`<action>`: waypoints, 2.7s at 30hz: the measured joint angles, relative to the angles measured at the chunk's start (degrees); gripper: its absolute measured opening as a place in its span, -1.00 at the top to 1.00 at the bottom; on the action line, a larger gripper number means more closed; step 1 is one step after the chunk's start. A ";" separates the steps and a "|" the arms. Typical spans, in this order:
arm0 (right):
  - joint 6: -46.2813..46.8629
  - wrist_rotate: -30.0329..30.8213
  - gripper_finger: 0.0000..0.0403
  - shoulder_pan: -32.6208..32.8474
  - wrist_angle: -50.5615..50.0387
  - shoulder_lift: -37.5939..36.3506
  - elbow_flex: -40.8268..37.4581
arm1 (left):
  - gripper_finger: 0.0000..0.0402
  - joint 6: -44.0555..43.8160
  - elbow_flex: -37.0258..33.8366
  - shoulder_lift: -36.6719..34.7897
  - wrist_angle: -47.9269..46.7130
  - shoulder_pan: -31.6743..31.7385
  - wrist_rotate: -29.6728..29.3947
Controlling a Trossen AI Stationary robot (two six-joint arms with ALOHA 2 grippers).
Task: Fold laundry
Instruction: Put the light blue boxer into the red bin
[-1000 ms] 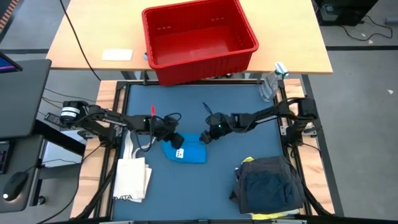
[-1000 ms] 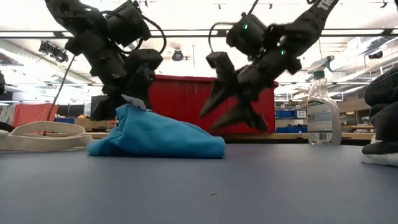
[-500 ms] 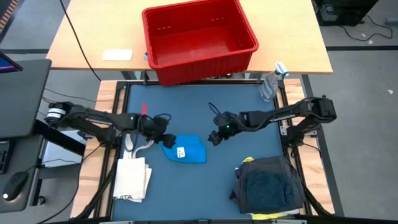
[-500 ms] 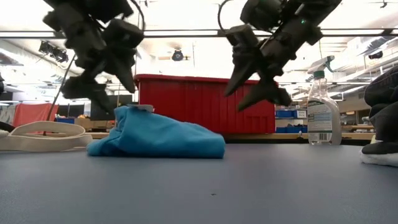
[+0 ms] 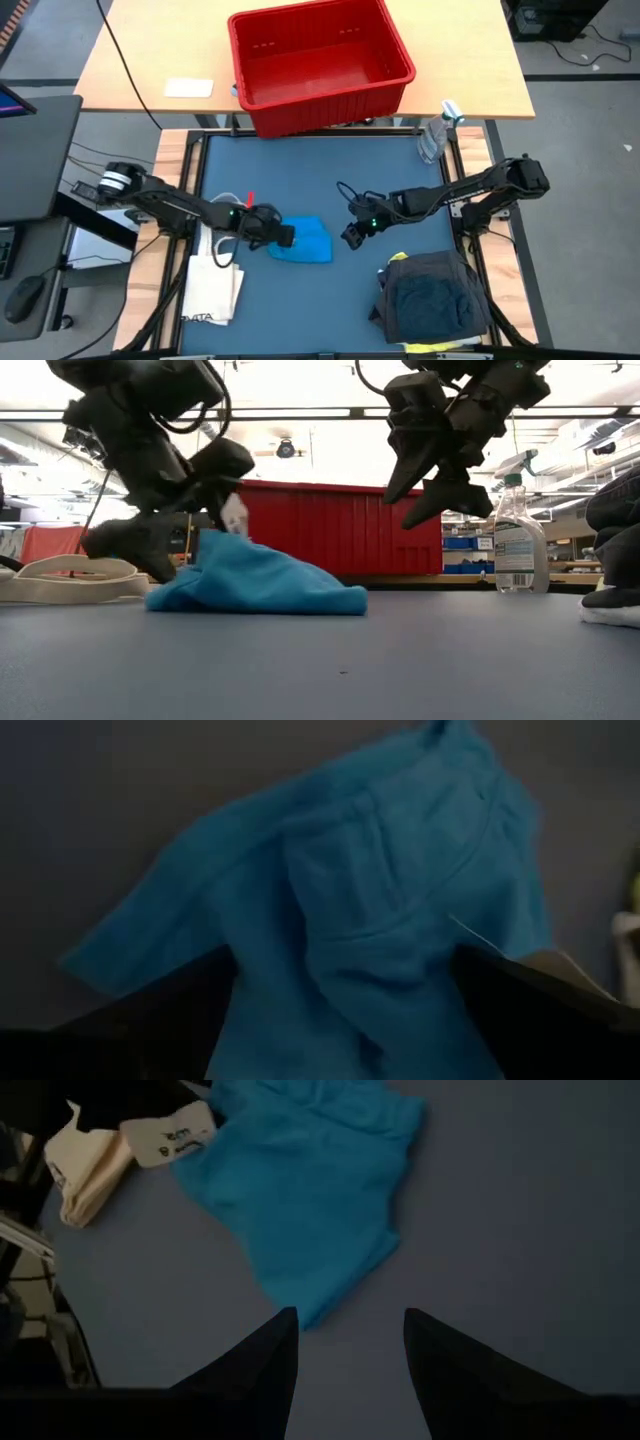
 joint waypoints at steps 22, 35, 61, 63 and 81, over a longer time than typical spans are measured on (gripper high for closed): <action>0.27 0.02 0.07 2.04 -3.70 -0.01 0.02 | 0.91 5.34 0.22 21.43 38.44 5.45 1.27; -1.55 -0.04 0.07 0.70 -4.42 -0.04 0.02 | 0.96 19.24 -0.02 1.86 42.41 17.05 2.20; -5.45 -12.18 0.07 -27.81 4.01 -0.04 0.02 | 0.96 45.81 51.57 14.61 12.33 69.95 40.30; -5.34 -12.38 0.07 -29.58 4.49 -0.04 0.02 | 0.96 46.42 56.47 20.15 8.85 72.14 42.47; -2.36 -12.31 0.07 -38.83 4.60 -0.04 0.02 | 0.80 56.71 78.21 47.23 -13.92 76.78 48.57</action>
